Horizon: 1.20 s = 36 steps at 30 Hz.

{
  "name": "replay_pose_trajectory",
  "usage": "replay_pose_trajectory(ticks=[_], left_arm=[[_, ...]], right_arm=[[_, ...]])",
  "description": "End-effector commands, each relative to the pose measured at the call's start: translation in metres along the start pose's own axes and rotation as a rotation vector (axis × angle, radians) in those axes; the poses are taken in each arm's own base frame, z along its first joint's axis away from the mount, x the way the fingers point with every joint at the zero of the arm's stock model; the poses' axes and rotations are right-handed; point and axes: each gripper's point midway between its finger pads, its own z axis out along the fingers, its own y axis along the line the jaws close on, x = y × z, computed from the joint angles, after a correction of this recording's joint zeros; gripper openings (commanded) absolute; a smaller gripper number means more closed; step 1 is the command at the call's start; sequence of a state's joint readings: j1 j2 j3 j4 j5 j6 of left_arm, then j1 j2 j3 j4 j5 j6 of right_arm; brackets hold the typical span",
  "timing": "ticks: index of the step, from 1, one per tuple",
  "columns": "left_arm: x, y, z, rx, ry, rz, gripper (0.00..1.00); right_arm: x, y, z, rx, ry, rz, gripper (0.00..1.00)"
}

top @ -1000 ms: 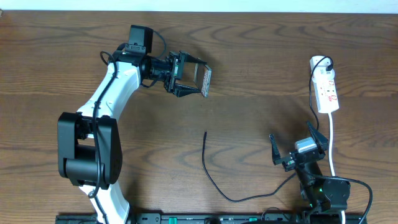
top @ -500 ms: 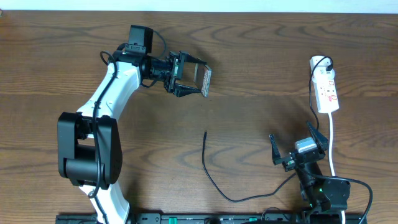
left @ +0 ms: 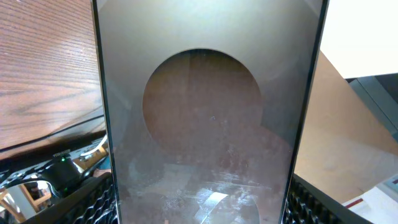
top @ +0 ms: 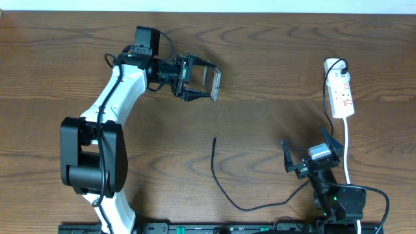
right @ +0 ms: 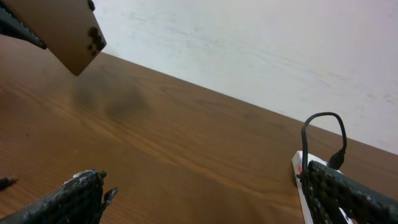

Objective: Plug charger to phone and switch on socket
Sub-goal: 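Lift the phone with the left gripper and tilt it upright, then move the right gripper toward the phone held by the left gripper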

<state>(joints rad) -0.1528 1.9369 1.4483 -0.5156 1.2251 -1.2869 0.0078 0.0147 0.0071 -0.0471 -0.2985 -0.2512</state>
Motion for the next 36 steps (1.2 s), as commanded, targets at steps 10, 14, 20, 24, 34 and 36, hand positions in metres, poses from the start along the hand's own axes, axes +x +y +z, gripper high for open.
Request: replay_pose_trajectory(ticks=[10, 14, 20, 24, 34, 36], left_arm=[[0.02, -0.016, -0.007, 0.031, 0.045, 0.025, 0.07], [0.02, -0.016, -0.007, 0.031, 0.045, 0.024, 0.08], [0.02, -0.016, -0.007, 0.03, 0.046, -0.009, 0.07], [0.02, -0.016, -0.007, 0.031, 0.045, 0.002, 0.07], [0.019, -0.016, -0.006, 0.034, 0.035, 0.23, 0.08], [0.018, -0.018, -0.007, 0.042, 0.03, 0.295, 0.07]], right_arm=[[0.001, -0.002, 0.0, 0.01, 0.004, -0.011, 0.99], [0.001, -0.002, 0.0, 0.01, 0.004, -0.011, 0.99], [0.001, -0.002, 0.0, 0.01, 0.004, -0.011, 0.99], [0.001, -0.002, 0.0, 0.01, 0.004, -0.011, 0.99], [-0.01, -0.005, -0.001, 0.022, -0.041, -0.033, 0.99], [-0.014, -0.003, -0.001, 0.011, -0.06, -0.019, 0.99]])
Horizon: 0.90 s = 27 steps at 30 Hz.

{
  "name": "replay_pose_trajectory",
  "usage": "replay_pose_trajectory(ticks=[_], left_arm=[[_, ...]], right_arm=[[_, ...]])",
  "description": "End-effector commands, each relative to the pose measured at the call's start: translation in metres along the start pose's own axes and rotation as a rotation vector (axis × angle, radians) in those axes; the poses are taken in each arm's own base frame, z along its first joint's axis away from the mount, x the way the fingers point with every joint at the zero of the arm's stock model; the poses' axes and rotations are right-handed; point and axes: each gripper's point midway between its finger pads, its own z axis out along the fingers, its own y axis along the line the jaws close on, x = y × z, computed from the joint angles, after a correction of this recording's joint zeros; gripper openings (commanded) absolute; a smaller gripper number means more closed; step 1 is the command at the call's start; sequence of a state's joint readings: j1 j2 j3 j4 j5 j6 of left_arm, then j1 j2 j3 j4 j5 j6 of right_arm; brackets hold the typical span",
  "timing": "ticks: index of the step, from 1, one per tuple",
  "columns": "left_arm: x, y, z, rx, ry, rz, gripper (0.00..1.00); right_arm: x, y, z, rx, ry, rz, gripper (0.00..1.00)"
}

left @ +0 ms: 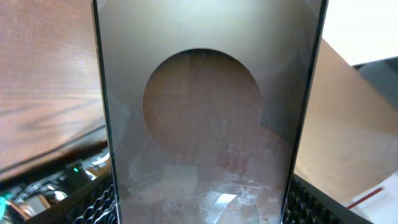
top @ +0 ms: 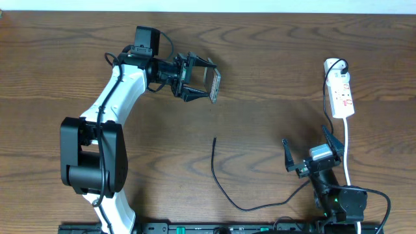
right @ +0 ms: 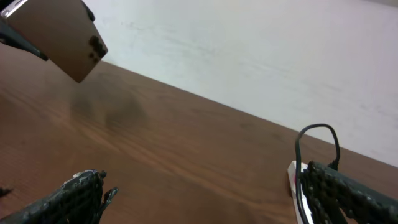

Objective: Plug charger to phone and switch on socket
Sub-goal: 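Move the right gripper toward the phone held by the left gripper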

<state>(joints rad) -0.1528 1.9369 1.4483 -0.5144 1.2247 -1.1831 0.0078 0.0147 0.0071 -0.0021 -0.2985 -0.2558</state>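
My left gripper (top: pixel 203 83) is shut on the phone (top: pixel 215 84), holding it on edge above the table at the back centre; its dark screen (left: pixel 205 112) fills the left wrist view. The phone's tan back (right: pixel 62 34) shows at the top left of the right wrist view. The black charger cable (top: pixel 221 182) lies on the table, its free plug end (top: pixel 214 138) below the phone. The white socket strip (top: pixel 340 91) lies at the right with the charger plugged in at its far end. My right gripper (top: pixel 311 156) stands open and empty near the front right.
The wooden table (top: pixel 273 65) carries the strip's white cord (top: pixel 348 153), which runs toward the front edge past my right gripper. A white wall (right: pixel 249 56) rises behind the table's far edge.
The phone in my left gripper has shifted slightly up and back. My right gripper has tilted a little, so its view has lifted slightly. The cable lies as before.
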Motion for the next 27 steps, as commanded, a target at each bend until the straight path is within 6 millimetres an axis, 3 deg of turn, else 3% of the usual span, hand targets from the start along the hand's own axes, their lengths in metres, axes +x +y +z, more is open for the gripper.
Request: replay_pose_trajectory(ticks=[1, 6, 15, 22, 27], left_arm=[[0.016, -0.022, -0.007, 0.049, 0.026, 0.226, 0.07], [0.012, -0.036, -0.007, 0.083, 0.003, 0.346, 0.07], [-0.006, -0.043, -0.009, 0.078, -0.099, 0.399, 0.08], [-0.037, -0.041, -0.014, 0.028, -0.279, 0.381, 0.07], [-0.045, -0.047, -0.015, 0.039, -0.332, 0.377, 0.07]], right_arm=[[-0.008, 0.003, -0.001, -0.022, -0.037, 0.03, 0.99], [-0.029, 0.014, -0.003, -0.112, -0.11, 0.214, 0.99], [-0.07, 0.015, 0.004, -0.211, 0.007, 0.28, 0.99], [-0.078, 0.017, 0.047, -0.331, 0.334, 0.438, 0.99], [-0.082, 0.039, 0.087, -0.438, 0.482, 0.497, 0.99]])
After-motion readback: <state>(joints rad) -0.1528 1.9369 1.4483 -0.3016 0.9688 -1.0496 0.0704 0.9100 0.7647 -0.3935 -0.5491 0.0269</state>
